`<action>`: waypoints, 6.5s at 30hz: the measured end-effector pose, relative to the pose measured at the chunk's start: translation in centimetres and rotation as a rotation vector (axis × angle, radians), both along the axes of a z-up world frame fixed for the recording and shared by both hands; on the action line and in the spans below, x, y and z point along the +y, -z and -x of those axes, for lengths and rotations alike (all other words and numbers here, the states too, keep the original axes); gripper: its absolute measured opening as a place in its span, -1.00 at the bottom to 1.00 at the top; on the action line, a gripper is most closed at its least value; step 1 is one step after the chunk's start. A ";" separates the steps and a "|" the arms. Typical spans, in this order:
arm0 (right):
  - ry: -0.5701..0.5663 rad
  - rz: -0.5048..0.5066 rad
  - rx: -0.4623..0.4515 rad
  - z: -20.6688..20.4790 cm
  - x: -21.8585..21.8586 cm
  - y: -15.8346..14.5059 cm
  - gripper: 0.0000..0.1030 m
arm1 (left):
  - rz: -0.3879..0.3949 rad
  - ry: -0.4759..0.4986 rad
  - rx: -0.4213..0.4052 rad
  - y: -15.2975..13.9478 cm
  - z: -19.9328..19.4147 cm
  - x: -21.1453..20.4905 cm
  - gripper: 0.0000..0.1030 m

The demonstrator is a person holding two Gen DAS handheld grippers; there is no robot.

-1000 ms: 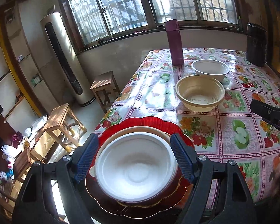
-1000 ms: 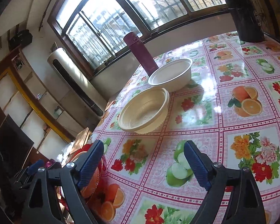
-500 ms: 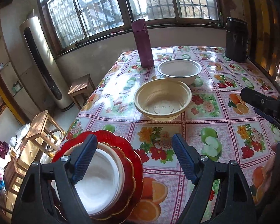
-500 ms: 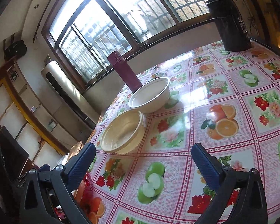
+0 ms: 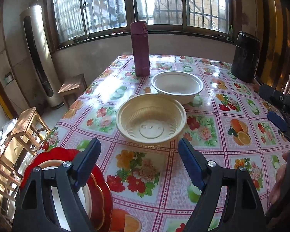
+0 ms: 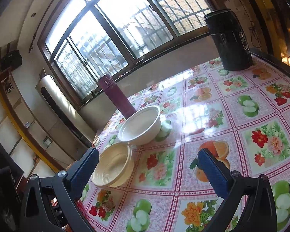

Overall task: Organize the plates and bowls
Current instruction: 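Move the left gripper to the ridged beige bowl on the table, then close the left gripper on the rim of the ridged beige bowl, then lift the beige bowl and carry it toward the stacked dishes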

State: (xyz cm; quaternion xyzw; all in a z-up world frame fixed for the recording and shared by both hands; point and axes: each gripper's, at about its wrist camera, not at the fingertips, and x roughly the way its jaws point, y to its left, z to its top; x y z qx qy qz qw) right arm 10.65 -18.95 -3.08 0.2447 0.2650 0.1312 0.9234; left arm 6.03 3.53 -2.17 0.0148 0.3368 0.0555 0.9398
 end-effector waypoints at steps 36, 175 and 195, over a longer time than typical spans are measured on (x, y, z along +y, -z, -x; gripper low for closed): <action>-0.312 -0.333 0.319 -11.4 8.6 6.6 0.99 | 0.295 -0.195 0.520 3.8 -14.3 9.9 0.61; -0.224 0.055 0.165 5.9 7.1 -1.0 -0.83 | 0.157 0.037 0.242 -1.0 3.0 4.3 -0.74; -0.396 0.091 0.167 5.7 16.9 -1.5 -0.83 | 0.122 -0.102 0.127 -2.0 7.8 12.5 -0.74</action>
